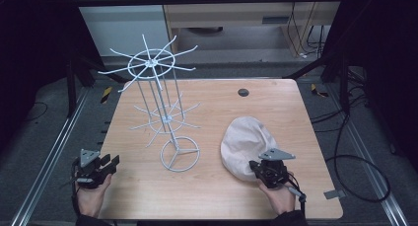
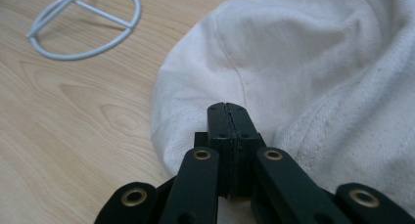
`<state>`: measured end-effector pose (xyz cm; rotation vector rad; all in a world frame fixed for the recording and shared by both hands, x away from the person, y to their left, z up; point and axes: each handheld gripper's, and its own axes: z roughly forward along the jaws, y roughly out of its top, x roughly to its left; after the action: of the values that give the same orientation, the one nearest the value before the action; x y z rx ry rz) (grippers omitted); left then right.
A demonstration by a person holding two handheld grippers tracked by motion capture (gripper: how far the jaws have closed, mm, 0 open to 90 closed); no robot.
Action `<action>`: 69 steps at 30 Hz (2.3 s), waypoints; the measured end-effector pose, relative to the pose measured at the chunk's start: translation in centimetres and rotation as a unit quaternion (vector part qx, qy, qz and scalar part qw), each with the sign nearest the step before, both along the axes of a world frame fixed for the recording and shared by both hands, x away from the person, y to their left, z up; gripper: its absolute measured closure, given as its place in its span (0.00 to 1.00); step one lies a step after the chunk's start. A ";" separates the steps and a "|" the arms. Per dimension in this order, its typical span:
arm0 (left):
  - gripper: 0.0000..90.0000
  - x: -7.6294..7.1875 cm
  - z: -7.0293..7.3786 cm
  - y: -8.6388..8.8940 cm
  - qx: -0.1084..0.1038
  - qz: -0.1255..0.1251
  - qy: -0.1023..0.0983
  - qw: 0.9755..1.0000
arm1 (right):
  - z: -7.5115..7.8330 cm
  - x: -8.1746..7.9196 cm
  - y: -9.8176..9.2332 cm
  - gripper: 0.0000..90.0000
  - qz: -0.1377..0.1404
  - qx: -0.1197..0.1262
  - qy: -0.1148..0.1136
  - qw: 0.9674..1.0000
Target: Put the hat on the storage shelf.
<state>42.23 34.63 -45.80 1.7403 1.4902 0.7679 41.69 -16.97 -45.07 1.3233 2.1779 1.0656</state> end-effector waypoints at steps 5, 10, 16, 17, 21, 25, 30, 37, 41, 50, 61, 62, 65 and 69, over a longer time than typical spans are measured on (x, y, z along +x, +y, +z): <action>0.58 0.1 -0.2 -0.1 0.003 -0.004 0.000 1.000 | -0.1 0.2 -1.2 1.00 -0.018 -0.009 -0.002 1.000; 0.53 0.2 -0.4 -0.1 -0.002 -0.005 0.005 1.000 | -0.1 0.5 -2.5 1.00 -0.038 -0.014 -0.003 0.999; 0.51 0.3 -0.4 -0.2 -0.004 -0.005 0.012 1.000 | -0.2 0.8 -4.1 1.00 -0.059 -0.018 -0.006 0.998; 0.51 0.3 -0.4 -0.2 -0.003 -0.006 0.012 1.000 | -0.2 0.8 -4.3 1.00 -0.059 -0.017 -0.007 0.998; 0.50 0.3 -0.4 -0.3 -0.002 -0.007 0.015 1.000 | -0.3 1.0 -5.1 1.00 -0.070 -0.022 -0.010 0.997; 0.49 0.3 -0.4 -0.3 -0.001 -0.008 0.016 1.000 | -0.4 1.2 -5.6 1.00 -0.080 -0.022 -0.010 0.996; 0.48 0.4 -0.4 -0.3 0.000 -0.010 0.019 1.000 | 0.0 0.9 -5.3 0.98 -0.073 -0.017 -0.017 0.997; 0.47 0.4 -0.4 -0.3 0.003 -0.010 0.022 1.000 | 0.7 0.5 -3.5 0.92 -0.041 0.001 -0.032 0.999; 0.48 0.4 -0.4 -0.3 0.002 -0.010 0.021 1.000 | 0.6 0.5 -1.7 0.86 -0.017 0.009 -0.033 0.999; 0.48 0.5 -0.4 -0.4 0.003 -0.014 0.024 1.000 | -1.0 1.8 2.2 0.78 -0.001 0.000 -0.019 1.000; 0.49 0.6 -0.5 -0.4 0.003 -0.017 0.024 1.000 | -3.0 2.7 3.9 0.78 -0.002 -0.030 0.008 1.000; 0.49 0.6 -0.5 -0.4 0.003 -0.018 0.025 1.000 | -3.2 2.7 4.0 0.80 -0.003 -0.035 0.009 0.999; 0.50 0.6 -0.5 -0.4 0.003 -0.020 0.026 0.999 | -3.5 2.8 4.1 0.88 -0.008 -0.048 0.014 0.999; 0.50 0.6 -0.5 -0.4 0.001 -0.021 0.027 0.999 | -3.6 2.9 4.0 0.97 -0.008 -0.057 0.020 0.998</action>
<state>42.81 34.26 -46.28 1.8012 1.4849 0.7070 44.60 -12.98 -48.71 1.3207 2.2177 0.9007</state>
